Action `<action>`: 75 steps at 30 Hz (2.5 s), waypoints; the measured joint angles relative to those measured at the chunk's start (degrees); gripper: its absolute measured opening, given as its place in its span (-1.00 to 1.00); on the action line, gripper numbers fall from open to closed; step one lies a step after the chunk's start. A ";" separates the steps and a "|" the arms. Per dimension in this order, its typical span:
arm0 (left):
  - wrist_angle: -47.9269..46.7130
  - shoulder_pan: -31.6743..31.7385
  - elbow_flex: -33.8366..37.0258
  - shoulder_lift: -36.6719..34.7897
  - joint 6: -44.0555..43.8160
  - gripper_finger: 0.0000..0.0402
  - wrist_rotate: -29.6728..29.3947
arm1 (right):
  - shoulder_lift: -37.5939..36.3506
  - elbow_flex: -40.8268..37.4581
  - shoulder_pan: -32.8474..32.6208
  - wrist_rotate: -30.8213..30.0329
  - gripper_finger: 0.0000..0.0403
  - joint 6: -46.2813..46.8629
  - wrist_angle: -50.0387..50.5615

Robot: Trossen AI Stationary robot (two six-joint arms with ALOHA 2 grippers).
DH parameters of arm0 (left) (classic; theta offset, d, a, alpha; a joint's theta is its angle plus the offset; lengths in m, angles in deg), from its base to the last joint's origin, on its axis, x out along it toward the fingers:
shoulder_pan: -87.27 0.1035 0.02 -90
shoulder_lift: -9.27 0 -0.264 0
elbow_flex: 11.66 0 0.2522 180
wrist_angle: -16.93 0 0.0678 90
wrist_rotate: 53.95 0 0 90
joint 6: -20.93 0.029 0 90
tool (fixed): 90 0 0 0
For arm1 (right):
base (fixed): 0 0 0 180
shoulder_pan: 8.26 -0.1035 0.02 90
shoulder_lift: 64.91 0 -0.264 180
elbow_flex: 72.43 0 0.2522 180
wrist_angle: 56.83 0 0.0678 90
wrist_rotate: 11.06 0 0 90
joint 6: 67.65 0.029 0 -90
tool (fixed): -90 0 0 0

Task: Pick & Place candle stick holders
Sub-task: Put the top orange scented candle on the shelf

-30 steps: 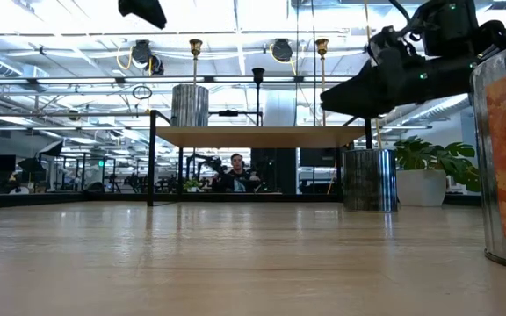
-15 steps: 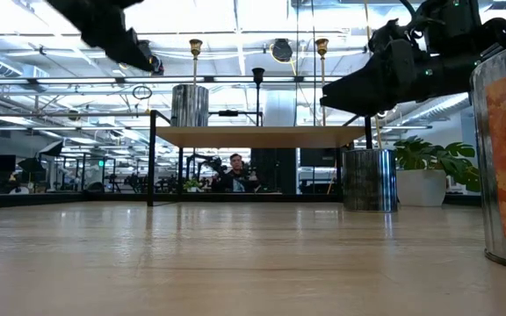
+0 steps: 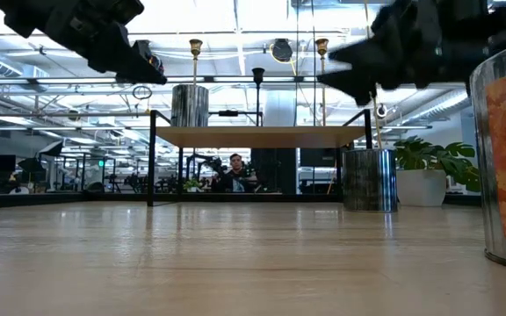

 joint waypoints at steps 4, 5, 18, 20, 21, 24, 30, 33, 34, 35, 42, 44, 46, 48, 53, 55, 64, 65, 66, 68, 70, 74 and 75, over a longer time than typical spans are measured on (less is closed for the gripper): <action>0.28 0.31 0.00 -0.05 2.85 -0.48 0.00 | 0.07 11.52 -4.88 -9.19 0.35 -0.74 25.40; 0.20 0.28 0.00 -0.05 2.74 -0.48 0.00 | 0.09 14.92 -5.83 -13.07 0.33 -0.30 32.90; -5.17 0.24 0.00 -0.04 -0.65 -0.48 0.00 | -0.25 29.05 -7.75 -18.62 0.26 11.76 75.35; -6.04 0.24 0.00 -0.02 -0.67 -0.48 0.00 | 0.01 28.81 -7.78 -20.62 0.26 12.64 77.36; -6.23 0.24 0.00 -0.02 -0.67 -0.48 0.00 | 0.02 28.29 -7.79 -22.19 0.26 12.83 77.42; -6.25 0.24 0.00 -0.02 -0.64 -0.48 0.00 | 0.02 26.47 -7.29 -24.55 0.26 12.69 76.53; -6.27 0.24 0.00 -0.02 -0.04 -0.48 -0.02 | 0.02 20.73 -5.36 -24.64 0.26 13.15 73.42; -6.25 0.24 0.00 -0.02 0.12 -0.48 -0.02 | 0.02 18.08 -4.22 -24.59 0.26 13.58 72.25; -6.27 0.24 0.00 -0.02 0.12 -0.48 -0.02 | 0.02 17.28 -3.95 -24.66 0.25 13.57 71.03; -6.27 0.24 0.00 -0.02 0.12 -0.48 -0.02 | 0.02 16.61 -3.74 -24.63 0.24 13.04 69.71; -6.27 0.24 0.00 -0.02 0.09 -0.48 -0.02 | 0.00 14.39 -3.64 -26.07 -0.12 9.10 66.50; -6.27 0.24 0.00 -0.02 0.09 -0.48 -0.02 | 0.00 14.04 -3.64 -27.74 -0.29 9.08 66.39; -6.27 0.24 0.00 -0.02 0.09 -0.48 -0.02 | -0.02 13.70 -3.64 -29.70 -0.47 8.88 66.42; -6.27 0.24 0.00 -0.02 0.07 -0.48 -0.02 | -0.02 13.59 -3.62 -31.28 -0.68 8.89 66.69; -6.29 0.24 0.00 -0.02 0.07 -0.48 -0.03 | 0.02 13.47 -3.64 -32.35 -0.94 8.72 64.27; -6.27 0.24 0.00 -0.02 0.05 -0.48 -0.03 | 0.02 13.45 -3.55 -31.67 -0.93 8.81 61.05; -6.33 0.22 0.00 -0.02 0.62 -0.48 -0.04 | -6.54 16.75 -4.53 -20.60 -0.98 7.15 50.59; -6.32 0.22 0.00 -0.02 0.83 -0.48 -0.03 | -7.85 17.28 -4.47 -19.06 -0.98 6.41 49.41; -6.30 0.22 0.00 -0.02 0.85 -0.48 -0.04 | -9.16 17.66 -4.47 -17.98 -0.98 5.21 47.99; -6.26 0.22 0.00 -0.02 0.92 -0.48 -0.04 | -11.64 18.23 -4.51 -16.80 -0.98 2.33 45.18; -6.08 0.22 0.00 -0.02 1.06 -0.48 -0.04 | -13.82 18.77 -3.93 -17.21 -0.99 0.06 43.07; -5.61 0.22 0.00 -0.02 2.56 -0.48 -0.06 | -15.67 21.70 -1.97 -18.26 -0.99 -3.94 43.82; -5.23 0.22 0.00 -0.02 2.92 -0.48 -0.06 | -15.57 23.33 -1.43 -17.90 -0.99 -4.85 45.48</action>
